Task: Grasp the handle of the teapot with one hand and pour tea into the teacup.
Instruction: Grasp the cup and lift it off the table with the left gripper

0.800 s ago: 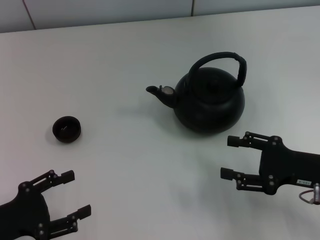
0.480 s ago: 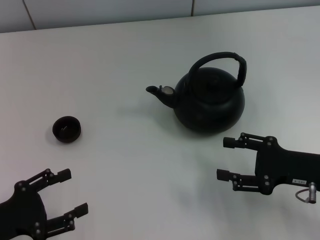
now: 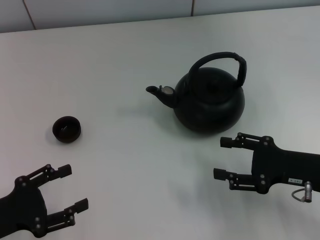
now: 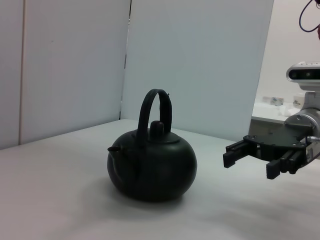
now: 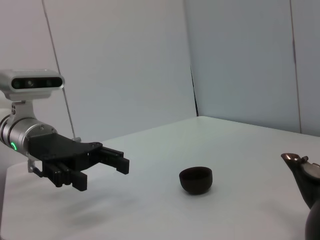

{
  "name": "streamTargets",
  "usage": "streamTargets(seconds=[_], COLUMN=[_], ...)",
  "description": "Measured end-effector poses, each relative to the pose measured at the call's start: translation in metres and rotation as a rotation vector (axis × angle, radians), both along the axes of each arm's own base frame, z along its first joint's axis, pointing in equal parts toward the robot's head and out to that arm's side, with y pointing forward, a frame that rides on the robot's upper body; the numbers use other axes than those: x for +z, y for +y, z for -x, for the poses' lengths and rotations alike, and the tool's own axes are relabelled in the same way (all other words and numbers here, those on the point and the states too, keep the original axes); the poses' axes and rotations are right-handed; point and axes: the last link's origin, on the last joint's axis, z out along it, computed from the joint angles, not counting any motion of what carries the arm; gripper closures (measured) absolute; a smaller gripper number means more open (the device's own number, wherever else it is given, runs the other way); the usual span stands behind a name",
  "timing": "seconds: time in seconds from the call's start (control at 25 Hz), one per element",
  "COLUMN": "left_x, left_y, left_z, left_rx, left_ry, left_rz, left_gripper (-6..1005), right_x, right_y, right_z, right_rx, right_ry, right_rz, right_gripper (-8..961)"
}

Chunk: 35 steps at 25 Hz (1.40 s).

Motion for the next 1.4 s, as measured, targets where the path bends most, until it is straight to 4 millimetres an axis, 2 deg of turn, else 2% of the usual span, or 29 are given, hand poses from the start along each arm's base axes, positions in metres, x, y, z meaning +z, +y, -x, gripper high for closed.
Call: streamTargets(seconds=[0.32,0.44,0.48,0.56,0.88,1.12,1.28,1.4], left_x=[0.002,0.01,0.017,0.02,0.022,0.017,0.002,-0.002], left_y=[0.0,0.007,0.012,0.014,0.019,0.025,0.033,0.034], left_z=[0.001,0.007,0.014,0.017,0.02,0.025,0.032,0.034], left_rx=[0.023,0.098,0.154,0.176,0.195,0.229,0.259,0.257], left_ry=[-0.015,-0.037,-0.044,-0.041,-0.023,0.015,0.088,0.106], left_rz=[-0.029,-0.127,-0.209,-0.245,-0.28,-0.291,-0.301,-0.307], left_gripper=[167,167,167,167,166,167,167,166], right_x=[0.0,-0.001,-0.002,-0.003,-0.002,-0.002,-0.002,-0.002], right_y=[0.0,-0.001,-0.002,-0.003,-0.003,-0.003,-0.002,-0.002], right_z=[0.001,0.001,0.002,0.002,0.002,0.002,0.003,0.003], right_rx=[0.003,-0.001,-0.005,-0.007,-0.011,-0.013,-0.014,-0.014], right_ry=[0.006,0.011,0.019,0.023,0.032,0.035,0.037,0.038], right_rz=[0.007,0.009,0.011,0.012,0.011,0.009,0.007,0.005], right_gripper=[193,193,193,193,193,192,192,192])
